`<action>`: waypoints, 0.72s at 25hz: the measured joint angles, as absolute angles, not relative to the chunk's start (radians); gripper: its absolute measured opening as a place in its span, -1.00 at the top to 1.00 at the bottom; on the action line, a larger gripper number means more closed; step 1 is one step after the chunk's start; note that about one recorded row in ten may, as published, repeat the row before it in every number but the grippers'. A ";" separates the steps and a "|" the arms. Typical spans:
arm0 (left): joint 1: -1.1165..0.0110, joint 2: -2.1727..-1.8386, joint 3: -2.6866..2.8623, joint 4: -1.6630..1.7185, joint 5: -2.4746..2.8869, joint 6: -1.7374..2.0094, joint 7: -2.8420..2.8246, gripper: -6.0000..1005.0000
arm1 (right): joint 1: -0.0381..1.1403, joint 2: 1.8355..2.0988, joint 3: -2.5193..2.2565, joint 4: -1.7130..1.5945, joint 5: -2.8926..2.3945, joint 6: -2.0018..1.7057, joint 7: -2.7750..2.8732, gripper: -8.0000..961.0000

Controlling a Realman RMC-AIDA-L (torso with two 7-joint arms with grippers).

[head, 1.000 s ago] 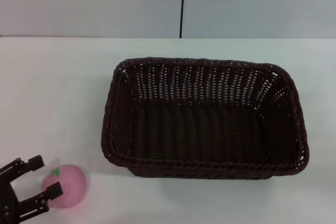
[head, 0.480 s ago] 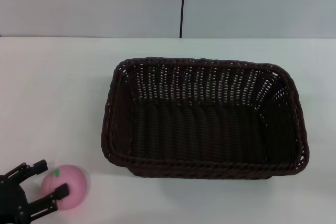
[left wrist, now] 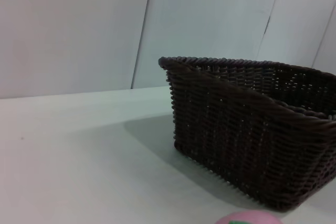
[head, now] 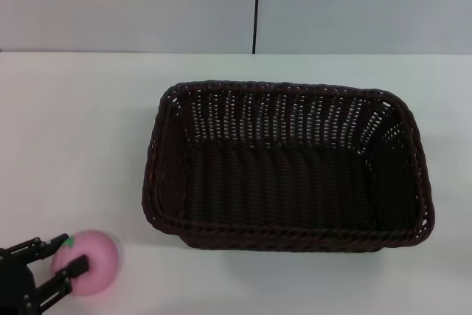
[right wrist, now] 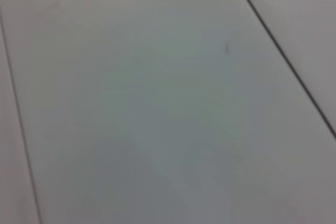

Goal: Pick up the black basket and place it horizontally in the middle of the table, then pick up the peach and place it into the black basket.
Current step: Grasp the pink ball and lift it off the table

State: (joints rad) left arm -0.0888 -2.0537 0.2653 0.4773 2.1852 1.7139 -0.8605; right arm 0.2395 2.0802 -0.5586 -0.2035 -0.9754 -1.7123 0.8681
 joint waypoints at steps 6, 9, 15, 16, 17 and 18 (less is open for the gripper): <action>-0.097 -2.054 0.263 0.475 2.185 1.718 -0.854 0.23 | 0.247 2.080 -0.536 -0.167 -0.975 -1.713 0.845 -0.32; -0.104 -2.054 0.247 0.475 2.174 1.736 -0.859 0.34 | 0.248 2.080 -0.530 -0.161 -0.975 -1.713 0.838 -0.32; -0.147 -2.047 0.111 0.470 2.096 1.828 -0.855 0.42 | 0.252 2.080 -0.523 -0.154 -0.975 -1.713 0.836 -0.32; -0.147 -2.047 0.111 0.470 2.096 1.828 -0.855 0.43 | 0.252 2.080 -0.523 -0.154 -0.975 -1.713 0.836 -0.32; -0.188 -2.045 0.099 0.470 2.053 1.852 -0.861 0.44 | 0.254 2.080 -0.523 -0.153 -0.975 -1.714 0.836 -0.32; -0.204 -2.046 0.099 0.470 2.040 1.857 -0.864 0.44 | 0.254 2.080 -0.523 -0.153 -0.975 -1.714 0.836 -0.32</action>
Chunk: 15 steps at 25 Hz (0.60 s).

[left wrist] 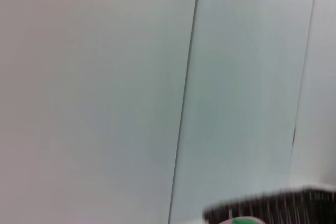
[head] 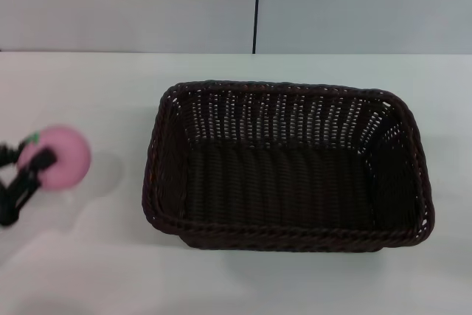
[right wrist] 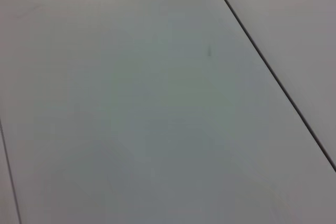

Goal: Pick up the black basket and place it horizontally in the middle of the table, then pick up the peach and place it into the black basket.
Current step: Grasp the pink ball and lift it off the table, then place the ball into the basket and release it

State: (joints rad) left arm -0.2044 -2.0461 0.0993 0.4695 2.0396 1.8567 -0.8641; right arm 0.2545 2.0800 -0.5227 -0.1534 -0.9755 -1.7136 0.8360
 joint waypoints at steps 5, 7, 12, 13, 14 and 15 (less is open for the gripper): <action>-0.329 -2.060 0.107 0.421 2.019 1.854 -0.853 0.49 | 0.263 2.080 -0.524 -0.152 -0.976 -1.730 0.836 -0.32; -0.378 -2.061 0.111 0.368 2.023 1.841 -0.838 0.51 | 0.266 2.080 -0.524 -0.152 -0.976 -1.744 0.836 -0.32; -0.481 -2.067 0.137 0.194 2.027 1.790 -0.715 0.59 | 0.273 2.080 -0.526 -0.141 -0.976 -1.775 0.836 -0.32; -0.486 -2.067 0.139 0.173 2.027 1.775 -0.698 0.62 | 0.273 2.080 -0.525 -0.140 -0.976 -1.780 0.836 -0.32; -0.494 -2.069 0.143 0.136 2.027 1.749 -0.668 0.65 | 0.268 2.080 -0.523 -0.139 -0.976 -1.788 0.836 -0.32; -0.494 -2.069 0.143 0.136 2.027 1.749 -0.668 0.65 | 0.268 2.080 -0.523 -0.139 -0.976 -1.788 0.836 -0.32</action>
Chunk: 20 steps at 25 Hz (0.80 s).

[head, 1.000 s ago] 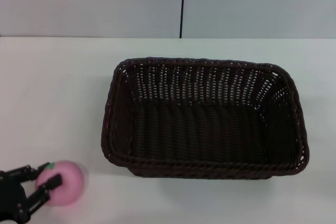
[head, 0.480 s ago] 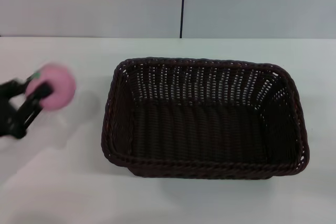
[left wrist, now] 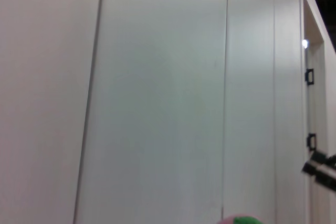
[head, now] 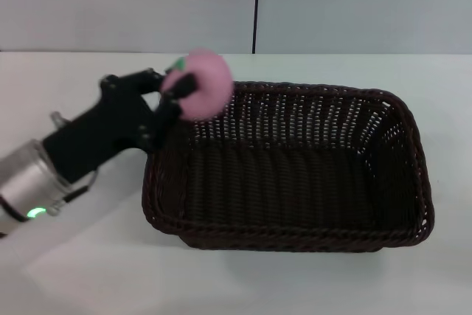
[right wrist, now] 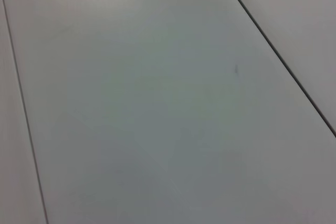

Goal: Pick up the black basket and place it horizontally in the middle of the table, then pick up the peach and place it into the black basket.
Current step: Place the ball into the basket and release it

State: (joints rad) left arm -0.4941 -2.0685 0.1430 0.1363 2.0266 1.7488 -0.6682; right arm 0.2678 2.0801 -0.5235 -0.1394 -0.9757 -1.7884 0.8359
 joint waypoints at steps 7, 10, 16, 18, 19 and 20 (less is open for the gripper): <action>-0.494 -2.069 0.149 0.026 2.027 1.616 -0.581 0.41 | 0.252 2.080 -0.522 -0.139 -0.976 -1.800 0.836 -0.32; -0.485 -2.069 0.150 0.024 2.027 1.612 -0.580 0.20 | 0.252 2.080 -0.522 -0.136 -0.976 -1.801 0.836 -0.32; -0.455 -2.067 0.145 0.028 2.024 1.612 -0.579 -0.28 | 0.251 2.080 -0.522 -0.130 -0.976 -1.803 0.836 -0.32; -0.441 -2.066 0.132 0.033 2.019 1.611 -0.571 -0.35 | 0.249 2.080 -0.521 -0.129 -0.976 -1.804 0.836 -0.32; -0.412 -2.067 0.063 0.032 2.010 1.607 -0.533 -0.38 | 0.244 2.080 -0.522 -0.129 -0.976 -1.805 0.836 -0.32; -0.412 -2.067 0.063 0.032 2.010 1.607 -0.533 -0.42 | 0.244 2.080 -0.522 -0.129 -0.976 -1.805 0.836 -0.32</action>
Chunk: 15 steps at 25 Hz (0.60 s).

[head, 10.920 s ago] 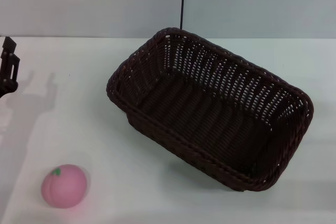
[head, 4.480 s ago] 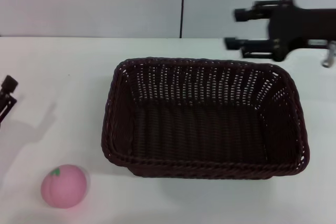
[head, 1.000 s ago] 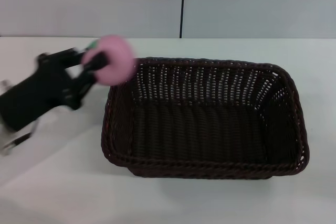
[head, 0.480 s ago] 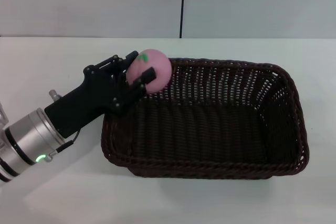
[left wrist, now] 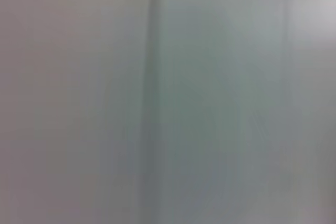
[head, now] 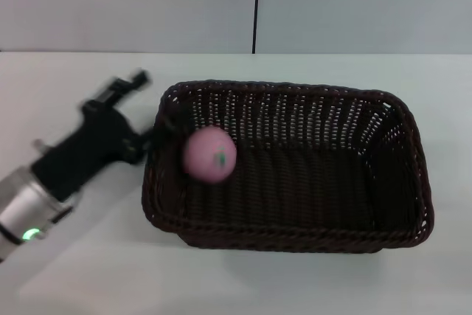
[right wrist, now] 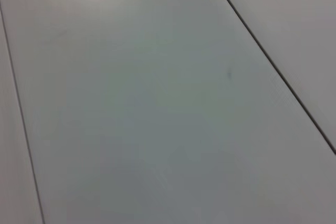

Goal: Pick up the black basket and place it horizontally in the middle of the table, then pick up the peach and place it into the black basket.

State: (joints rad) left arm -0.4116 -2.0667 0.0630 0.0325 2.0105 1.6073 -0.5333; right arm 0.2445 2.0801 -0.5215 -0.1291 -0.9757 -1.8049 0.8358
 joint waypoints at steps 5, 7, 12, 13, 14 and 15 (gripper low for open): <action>-0.316 -2.069 -0.243 -0.025 1.990 1.583 -0.345 -0.59 | 0.235 2.080 -0.492 -0.112 -0.976 -1.793 0.780 -0.32; -0.285 -2.069 -0.354 -0.058 1.990 1.568 -0.298 -0.62 | 0.235 2.079 -0.446 -0.089 -0.976 -1.788 0.750 -0.32; -0.229 -2.069 -0.559 -0.107 1.988 1.529 -0.246 -0.62 | 0.247 2.080 -0.261 0.006 -0.976 -1.729 0.623 -0.32; -0.227 -2.069 -0.561 -0.107 1.989 1.526 -0.245 -0.62 | 0.251 2.081 -0.220 0.027 -0.976 -1.703 0.590 -0.32; -0.225 -2.068 -0.563 -0.104 1.989 1.517 -0.241 -0.62 | 0.260 2.081 -0.144 0.064 -0.976 -1.634 0.531 -0.32; -0.225 -2.068 -0.563 -0.104 1.989 1.517 -0.241 -0.62 | 0.260 2.081 -0.144 0.064 -0.976 -1.634 0.531 -0.32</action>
